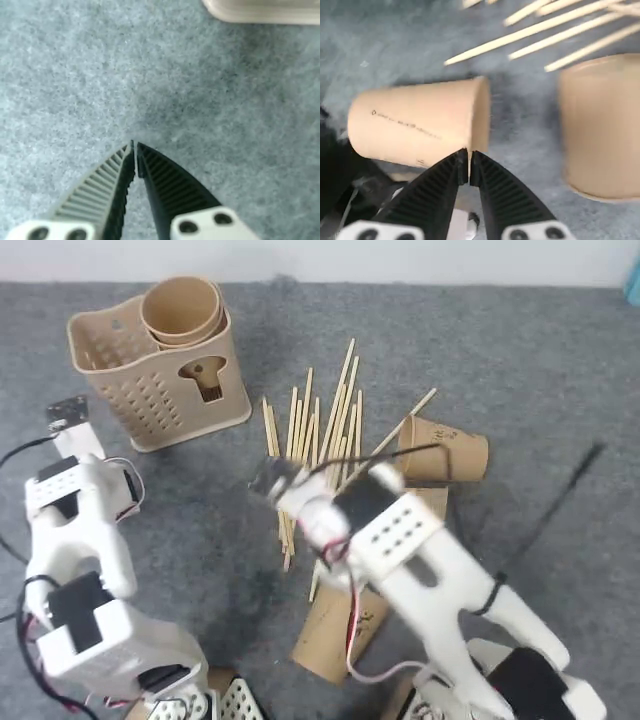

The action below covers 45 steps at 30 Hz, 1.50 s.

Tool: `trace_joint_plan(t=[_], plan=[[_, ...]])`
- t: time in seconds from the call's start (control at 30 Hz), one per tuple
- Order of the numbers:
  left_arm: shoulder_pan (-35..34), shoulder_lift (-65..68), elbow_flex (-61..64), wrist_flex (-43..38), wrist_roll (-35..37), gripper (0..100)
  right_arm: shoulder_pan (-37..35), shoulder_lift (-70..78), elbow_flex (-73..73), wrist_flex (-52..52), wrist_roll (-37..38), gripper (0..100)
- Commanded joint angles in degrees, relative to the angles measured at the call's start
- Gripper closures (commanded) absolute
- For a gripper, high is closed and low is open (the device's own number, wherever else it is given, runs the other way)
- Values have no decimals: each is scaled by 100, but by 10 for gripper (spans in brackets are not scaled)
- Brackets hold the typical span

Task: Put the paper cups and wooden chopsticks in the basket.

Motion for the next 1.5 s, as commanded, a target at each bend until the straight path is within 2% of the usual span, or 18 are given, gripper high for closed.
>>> trace_joint_plan(t=[0.0, 0.27, 0.53, 0.7, 0.9, 1.1, 1.47], plan=[[-18, -35, -198, -105, 70, 988, 523, -198, -659, 22, 325, 988], [-18, -35, -198, -105, 70, 988, 541, -127, -1512, 620, 378, 977], [-18, -35, -198, -114, 70, 988, -444, -127, -193, 488, -308, 784], [-18, -35, -198, -114, 70, 988, -1059, -127, 686, -198, -563, 790], [-18, -35, -198, -114, 70, 988, -980, -127, 1187, -629, -501, 797], [-18, -35, -198, -114, 70, 988, -1007, -127, 1336, -629, -149, 995], [-18, -35, -198, -114, 70, 988, -998, -198, 844, -321, 35, 990]])
